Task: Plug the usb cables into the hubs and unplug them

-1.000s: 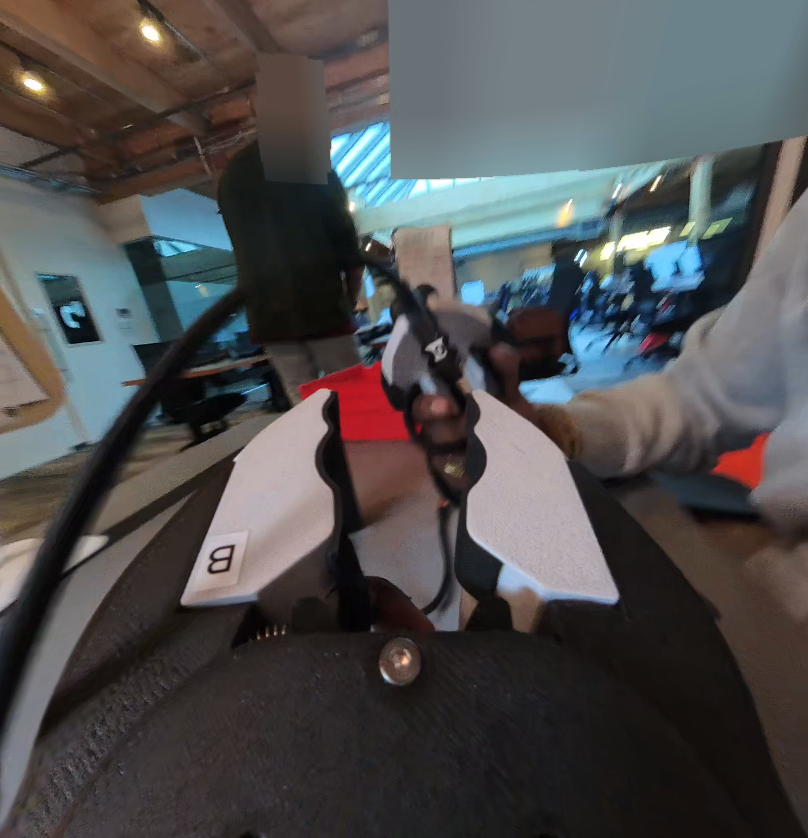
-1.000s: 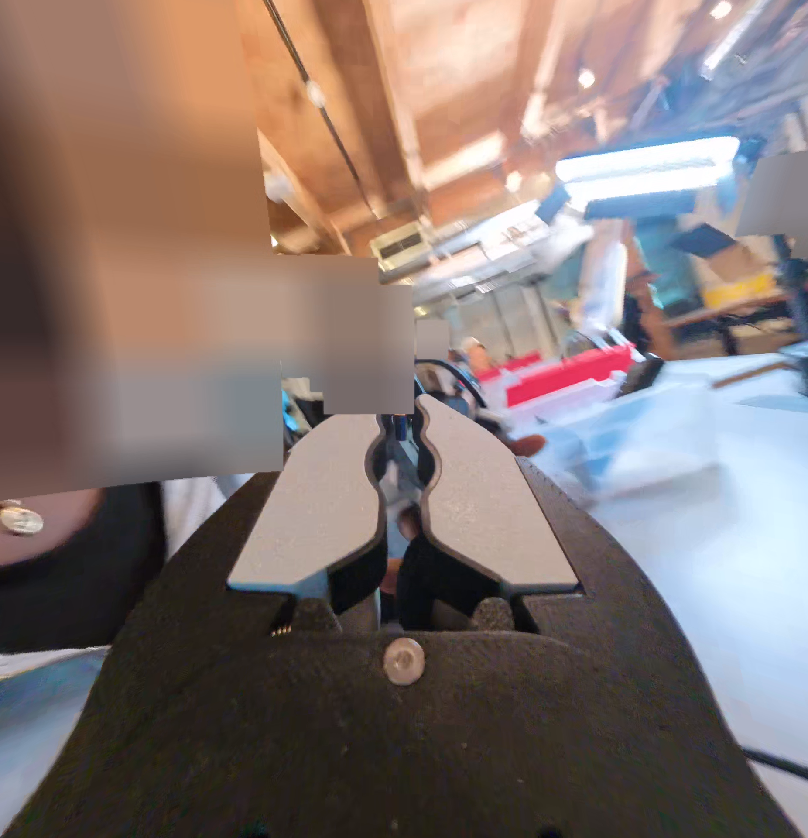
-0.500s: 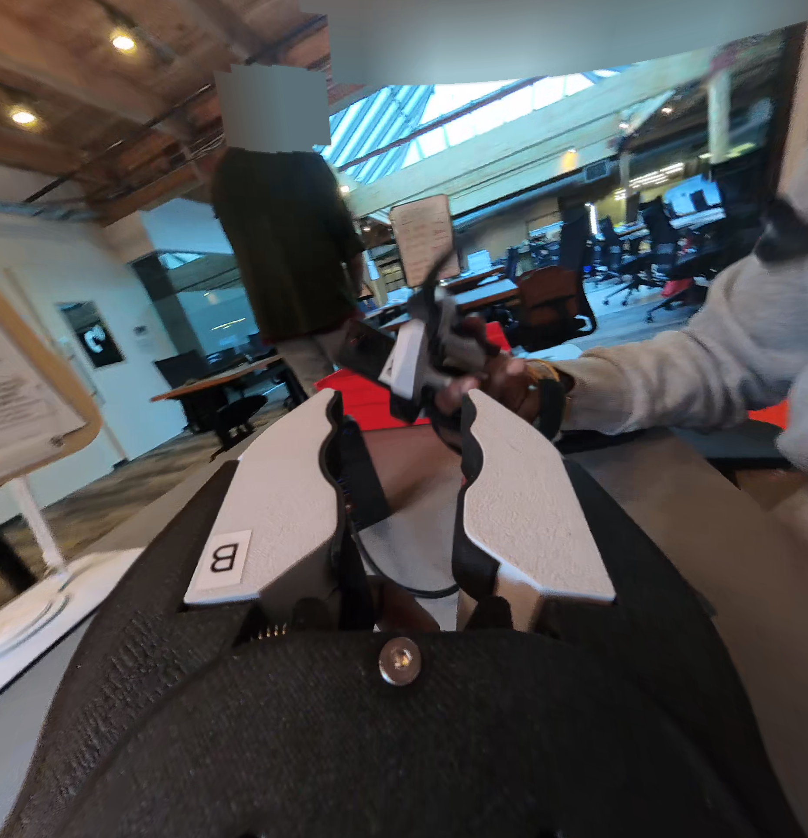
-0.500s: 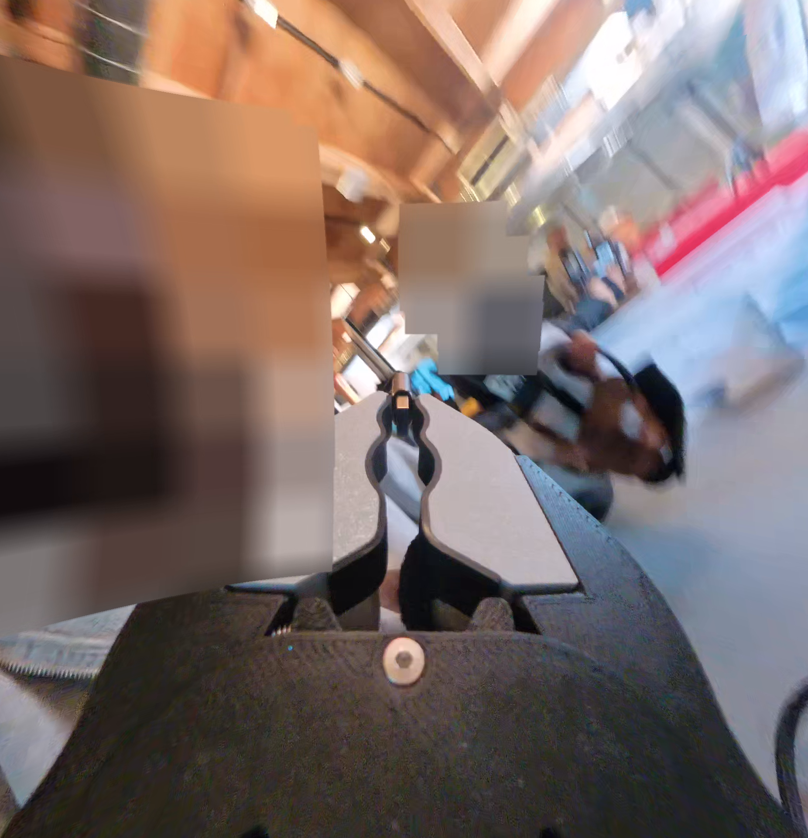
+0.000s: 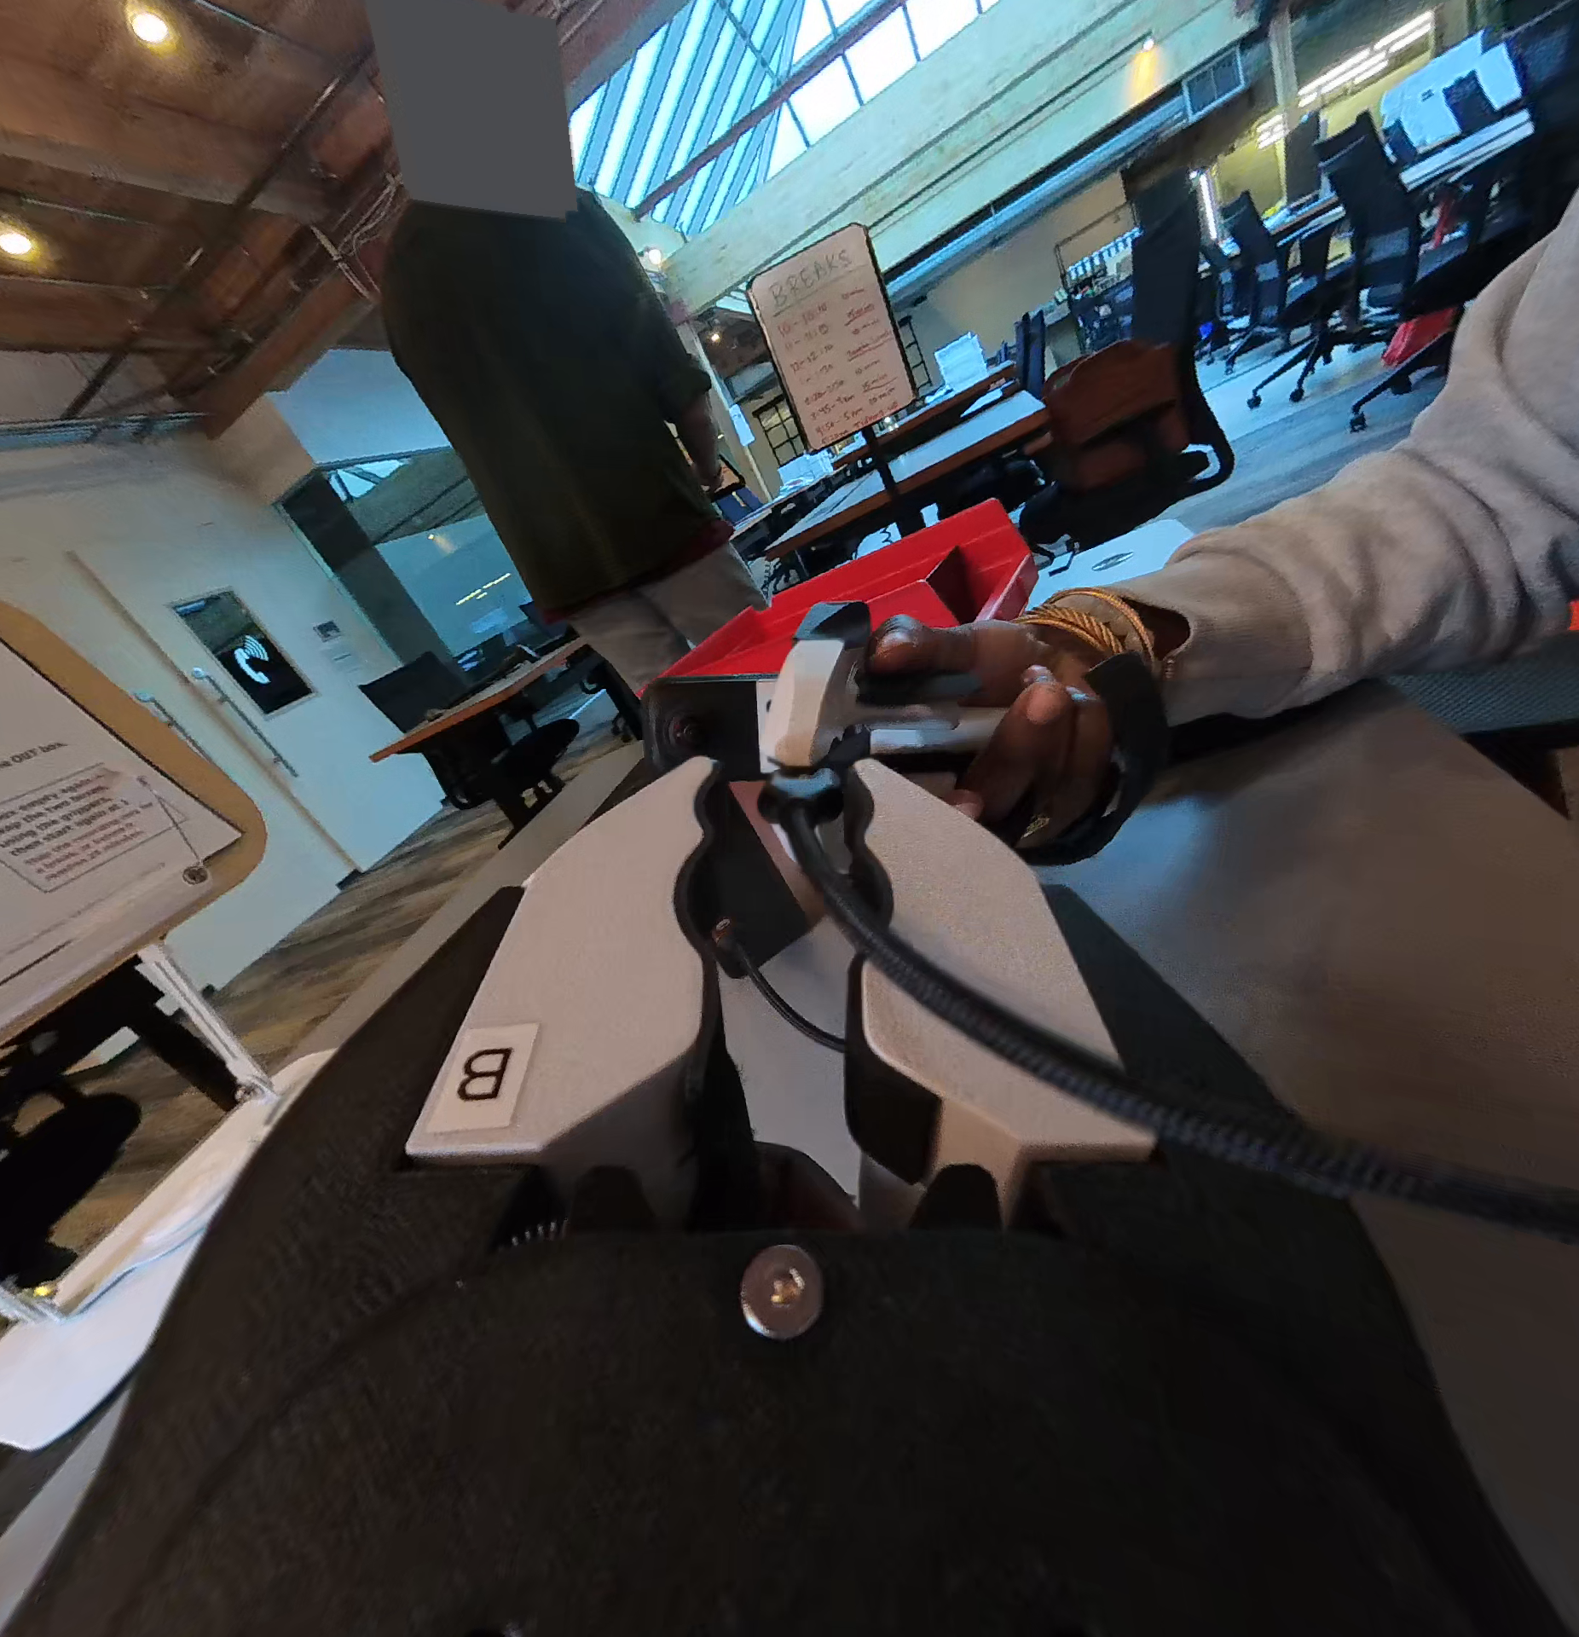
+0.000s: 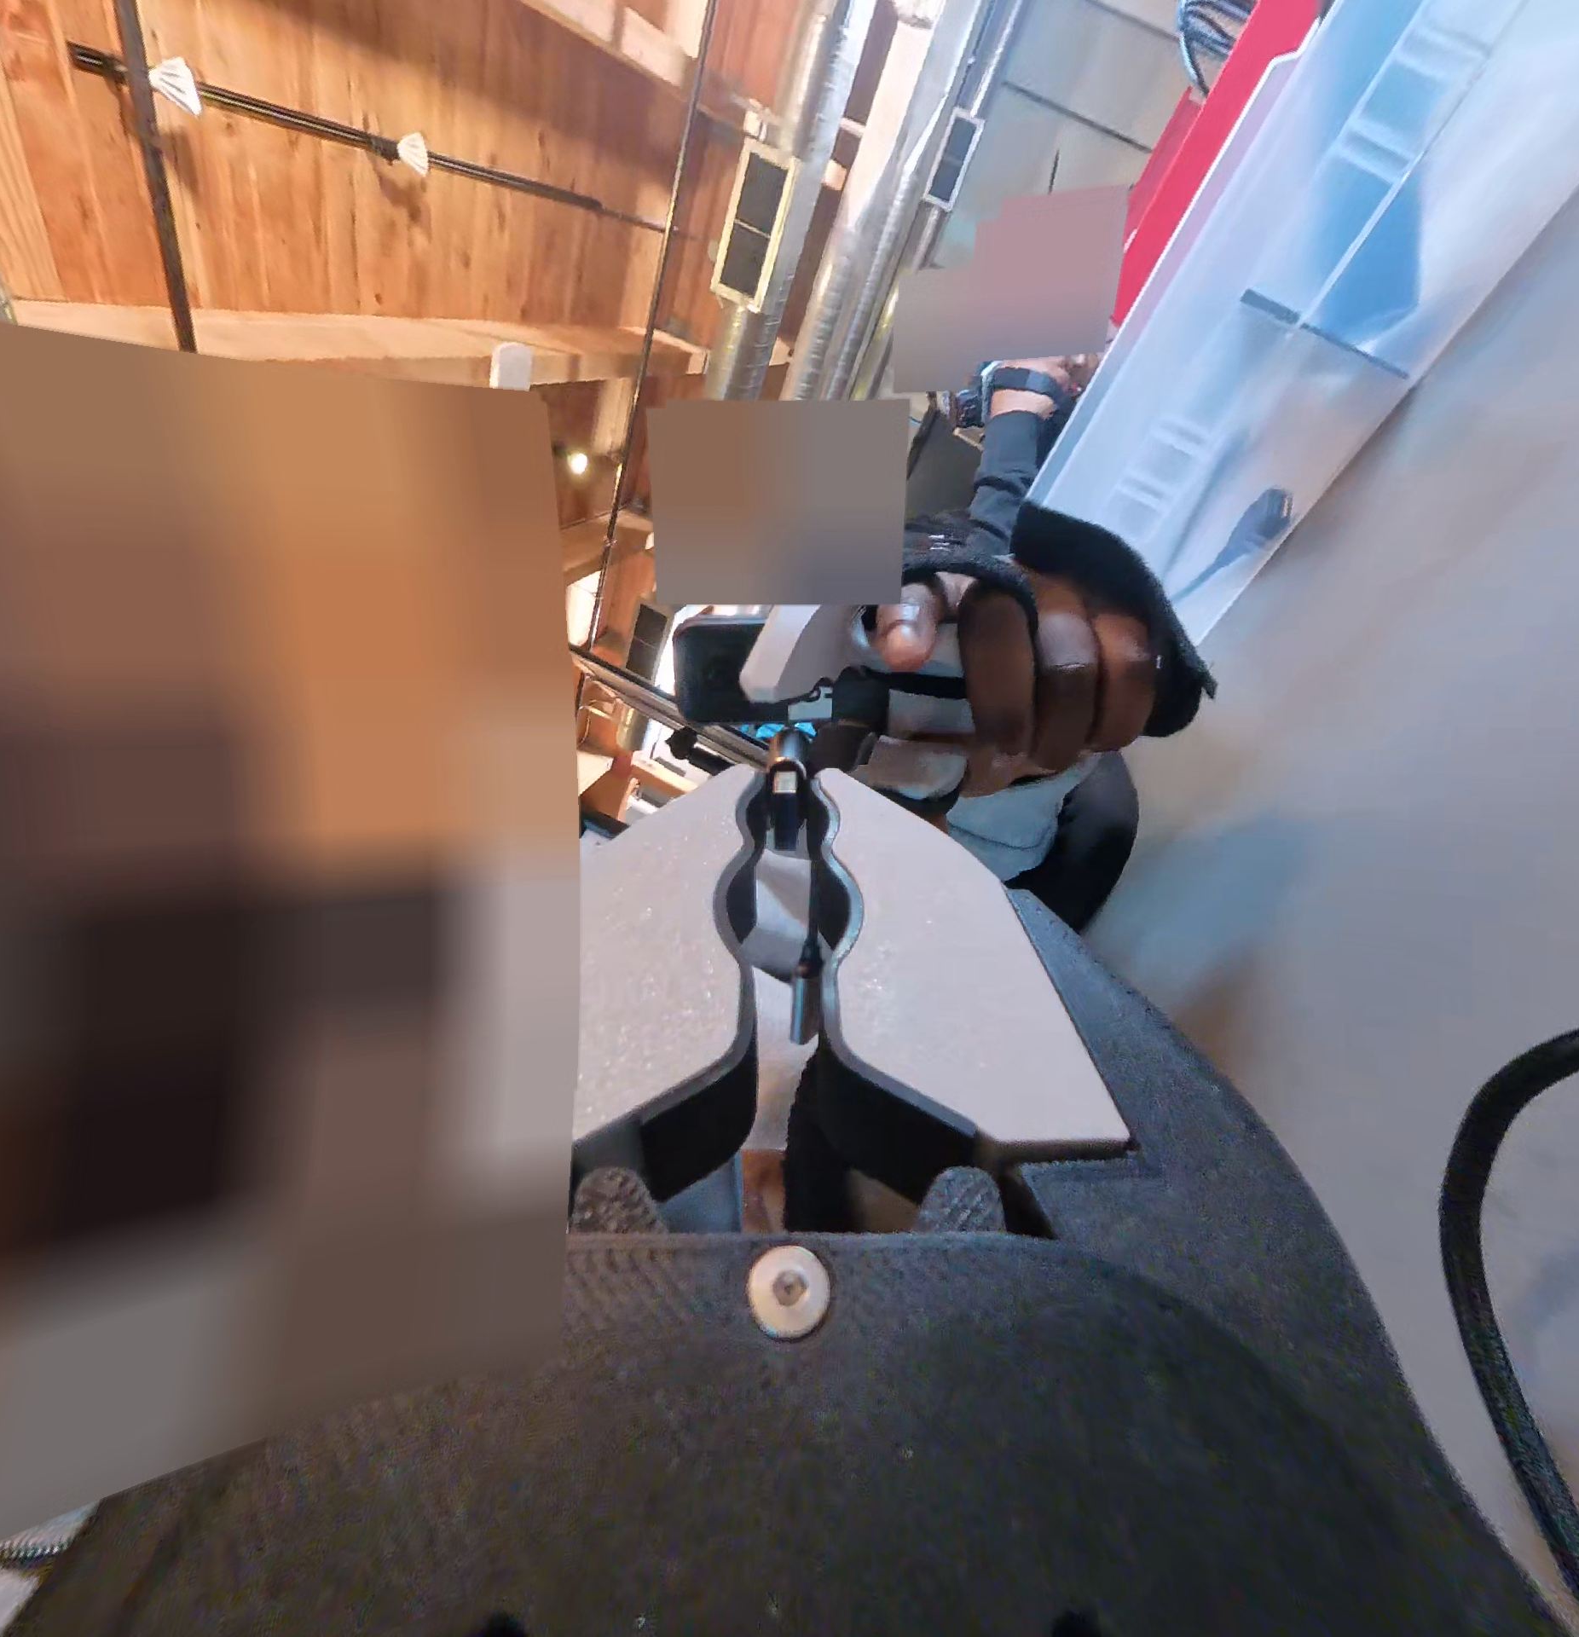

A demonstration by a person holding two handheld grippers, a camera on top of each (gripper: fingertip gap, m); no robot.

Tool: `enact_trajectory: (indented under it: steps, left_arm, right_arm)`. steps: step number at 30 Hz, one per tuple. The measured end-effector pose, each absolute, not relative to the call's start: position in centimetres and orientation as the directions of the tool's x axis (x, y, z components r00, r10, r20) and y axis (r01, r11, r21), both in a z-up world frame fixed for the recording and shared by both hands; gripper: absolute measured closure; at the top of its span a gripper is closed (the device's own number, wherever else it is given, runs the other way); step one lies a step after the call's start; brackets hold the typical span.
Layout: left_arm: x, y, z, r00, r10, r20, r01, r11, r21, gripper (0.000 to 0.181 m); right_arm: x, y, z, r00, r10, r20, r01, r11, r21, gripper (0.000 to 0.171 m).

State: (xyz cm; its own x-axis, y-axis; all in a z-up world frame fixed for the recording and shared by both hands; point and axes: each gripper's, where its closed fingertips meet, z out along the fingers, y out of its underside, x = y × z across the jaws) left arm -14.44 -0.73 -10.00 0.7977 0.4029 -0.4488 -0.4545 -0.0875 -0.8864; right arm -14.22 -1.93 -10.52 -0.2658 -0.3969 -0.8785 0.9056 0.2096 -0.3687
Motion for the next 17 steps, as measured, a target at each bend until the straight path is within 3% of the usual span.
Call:
enact_trajectory:
  steps: [17]
  left_arm:
    - [-14.17, -0.27, -10.66, 0.781, 0.38, -0.497, -0.478, -0.151, -0.866, 0.162]
  right_arm:
    - [-13.74, -1.86, -10.41, -0.293, -0.387, -0.874, 0.892, 0.22, -0.396, 0.163]
